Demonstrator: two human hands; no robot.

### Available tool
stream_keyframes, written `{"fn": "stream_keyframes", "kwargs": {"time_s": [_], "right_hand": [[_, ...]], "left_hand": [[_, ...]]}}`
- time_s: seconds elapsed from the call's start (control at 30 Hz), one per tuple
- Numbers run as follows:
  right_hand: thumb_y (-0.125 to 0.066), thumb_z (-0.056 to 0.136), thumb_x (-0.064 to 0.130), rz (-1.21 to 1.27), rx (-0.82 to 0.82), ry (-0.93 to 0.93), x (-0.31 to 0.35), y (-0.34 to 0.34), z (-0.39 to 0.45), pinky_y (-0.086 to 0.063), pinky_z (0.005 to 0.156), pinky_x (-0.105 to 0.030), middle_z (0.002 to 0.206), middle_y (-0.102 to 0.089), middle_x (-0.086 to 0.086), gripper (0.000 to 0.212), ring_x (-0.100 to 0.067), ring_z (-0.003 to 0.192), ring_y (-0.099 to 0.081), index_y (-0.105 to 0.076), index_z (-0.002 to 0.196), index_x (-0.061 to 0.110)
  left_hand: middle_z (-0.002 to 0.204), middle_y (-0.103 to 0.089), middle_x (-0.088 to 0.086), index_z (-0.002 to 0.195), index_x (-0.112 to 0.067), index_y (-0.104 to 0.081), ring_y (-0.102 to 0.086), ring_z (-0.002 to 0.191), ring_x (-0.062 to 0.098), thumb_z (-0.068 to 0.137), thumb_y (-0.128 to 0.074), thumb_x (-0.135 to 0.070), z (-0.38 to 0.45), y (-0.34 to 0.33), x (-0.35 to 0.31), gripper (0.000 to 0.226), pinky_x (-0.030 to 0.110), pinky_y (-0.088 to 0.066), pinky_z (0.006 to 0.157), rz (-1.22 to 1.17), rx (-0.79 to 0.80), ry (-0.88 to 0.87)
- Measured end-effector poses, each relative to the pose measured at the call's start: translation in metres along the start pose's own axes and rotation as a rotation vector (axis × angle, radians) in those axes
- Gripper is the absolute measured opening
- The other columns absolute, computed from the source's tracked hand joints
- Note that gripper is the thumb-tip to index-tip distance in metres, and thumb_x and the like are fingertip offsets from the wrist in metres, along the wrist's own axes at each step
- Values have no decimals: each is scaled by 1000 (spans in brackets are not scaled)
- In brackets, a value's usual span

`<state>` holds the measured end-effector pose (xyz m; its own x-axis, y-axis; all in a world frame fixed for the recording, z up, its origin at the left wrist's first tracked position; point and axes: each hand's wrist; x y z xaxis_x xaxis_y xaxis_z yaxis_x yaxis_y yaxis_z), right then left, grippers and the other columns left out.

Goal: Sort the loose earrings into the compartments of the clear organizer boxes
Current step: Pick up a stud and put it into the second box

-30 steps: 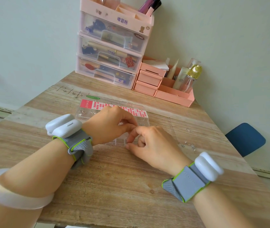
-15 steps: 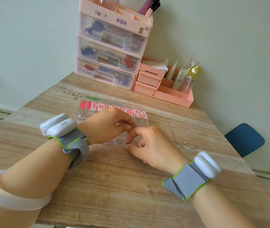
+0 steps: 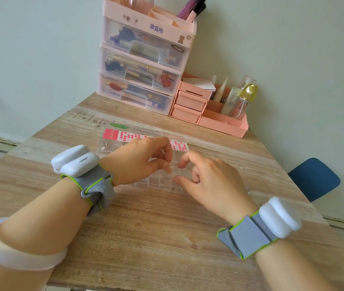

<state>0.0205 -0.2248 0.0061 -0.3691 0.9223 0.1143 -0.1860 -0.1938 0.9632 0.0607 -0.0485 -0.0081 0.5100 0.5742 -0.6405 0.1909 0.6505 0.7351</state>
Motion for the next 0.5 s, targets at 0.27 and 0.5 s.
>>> {"fn": "stream_keyframes", "kwargs": {"time_s": [0.27, 0.5], "right_hand": [[-54, 88, 48, 98, 21, -84, -10, -2, 4, -30, 47, -25, 42, -40, 8, 22, -3, 45, -40, -65, 84, 29], [-55, 87, 50, 138, 48, -73, -12, 1, 7, -27, 47, -24, 38, -41, 10, 24, -1, 43, -37, -67, 86, 29]], "left_hand": [[113, -47, -16, 88, -35, -64, -37, 110, 4, 84, -60, -31, -10, 10, -15, 8, 25, -34, 97, 372, 38, -184], [150, -3, -18, 111, -44, -56, 3, 137, 14, 84, -45, -57, -19, 7, -25, 32, 41, -7, 113, 799, 141, -137]]}}
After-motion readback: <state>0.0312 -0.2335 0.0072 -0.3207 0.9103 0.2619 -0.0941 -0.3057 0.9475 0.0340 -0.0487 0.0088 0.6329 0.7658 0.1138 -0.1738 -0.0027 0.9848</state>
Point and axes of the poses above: each hand's wrist, its own z-axis towards the middle knuckle, its own y-axis out of the back of the hand, x = y × z
